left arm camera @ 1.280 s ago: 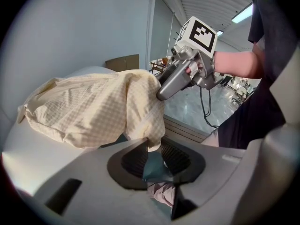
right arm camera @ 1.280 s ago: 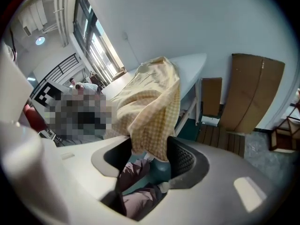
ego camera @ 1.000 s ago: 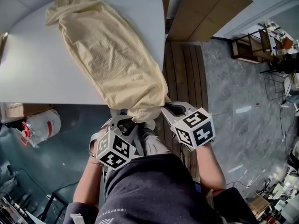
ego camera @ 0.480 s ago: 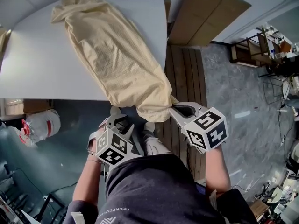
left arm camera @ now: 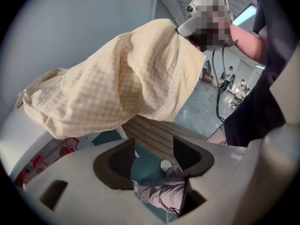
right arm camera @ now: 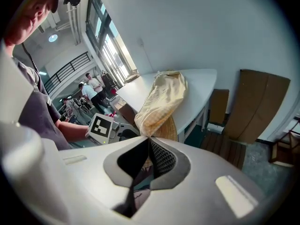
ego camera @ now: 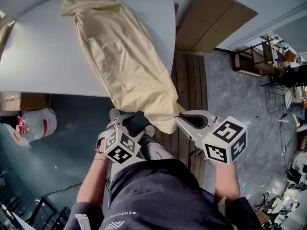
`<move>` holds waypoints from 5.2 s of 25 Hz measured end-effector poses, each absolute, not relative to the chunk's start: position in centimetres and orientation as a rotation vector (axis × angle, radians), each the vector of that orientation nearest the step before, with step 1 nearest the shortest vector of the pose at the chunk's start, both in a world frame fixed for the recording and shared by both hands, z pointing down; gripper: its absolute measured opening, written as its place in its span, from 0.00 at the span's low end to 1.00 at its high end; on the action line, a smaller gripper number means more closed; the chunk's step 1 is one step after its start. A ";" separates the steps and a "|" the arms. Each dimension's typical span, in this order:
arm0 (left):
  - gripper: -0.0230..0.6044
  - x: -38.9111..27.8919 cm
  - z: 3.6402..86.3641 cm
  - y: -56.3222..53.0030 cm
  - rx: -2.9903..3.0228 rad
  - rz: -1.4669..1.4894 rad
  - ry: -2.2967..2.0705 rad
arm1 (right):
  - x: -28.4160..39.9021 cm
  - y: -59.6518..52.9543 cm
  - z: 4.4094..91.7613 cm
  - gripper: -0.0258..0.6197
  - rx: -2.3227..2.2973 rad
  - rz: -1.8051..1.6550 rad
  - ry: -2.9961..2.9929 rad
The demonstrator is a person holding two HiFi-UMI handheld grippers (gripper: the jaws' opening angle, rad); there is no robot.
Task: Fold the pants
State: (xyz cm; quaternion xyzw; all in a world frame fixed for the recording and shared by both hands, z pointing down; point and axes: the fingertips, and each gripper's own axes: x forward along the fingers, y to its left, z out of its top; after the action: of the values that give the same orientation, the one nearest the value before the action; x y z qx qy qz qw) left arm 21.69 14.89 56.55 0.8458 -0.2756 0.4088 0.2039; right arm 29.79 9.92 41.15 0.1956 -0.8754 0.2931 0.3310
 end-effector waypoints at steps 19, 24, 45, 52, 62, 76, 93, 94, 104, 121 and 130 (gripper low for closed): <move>0.65 28.8 49.7 11.5 2.380 0.142 -0.777 | 27.9 10.7 35.8 0.05 0.473 0.611 -2.342; 0.34 28.4 48.3 10.9 2.367 0.014 -0.763 | 27.9 10.5 35.8 0.05 0.480 0.600 -2.344; 0.07 21.5 41.4 13.2 2.416 0.214 -0.891 | 26.3 7.9 34.7 0.05 0.520 0.539 -2.441; 0.07 17.6 38.0 10.4 2.404 0.238 -1.007 | 23.7 5.6 32.9 0.05 0.523 0.585 -2.519; 0.08 11.5 36.5 4.5 2.396 0.360 -1.014 | 17.8 -1.2 32.0 0.05 0.655 0.595 -2.537; 0.08 3.4 39.5 -7.0 2.388 0.568 -0.890 | 11.6 -11.3 36.0 0.05 0.958 0.672 -2.376; 0.26 -1.1 44.0 -13.4 2.294 0.664 -0.951 | 9.3 -17.2 40.0 0.06 1.197 0.767 -2.267; 0.29 -1.5 44.2 -13.7 2.291 0.677 -0.975 | 9.3 -17.3 40.1 0.07 1.207 0.768 -2.262; 0.27 -5.2 43.6 -16.2 2.226 0.581 -1.207 | 9.5 -18.8 39.6 0.18 1.311 0.764 -2.277; 0.24 9.2 44.1 -7.6 2.364 0.804 -0.817 | 9.4 -18.9 41.4 0.18 0.839 0.844 -2.345; 0.36 10.8 47.6 -7.7 2.346 1.127 -0.940 | 9.9 -18.2 41.5 0.20 0.670 0.843 -2.376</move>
State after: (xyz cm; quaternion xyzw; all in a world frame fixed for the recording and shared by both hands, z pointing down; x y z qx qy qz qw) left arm 10.83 -7.74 47.60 0.8330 -0.3338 0.4001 0.1861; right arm 9.87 -18.20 41.51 0.2478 -0.8787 0.3118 0.2632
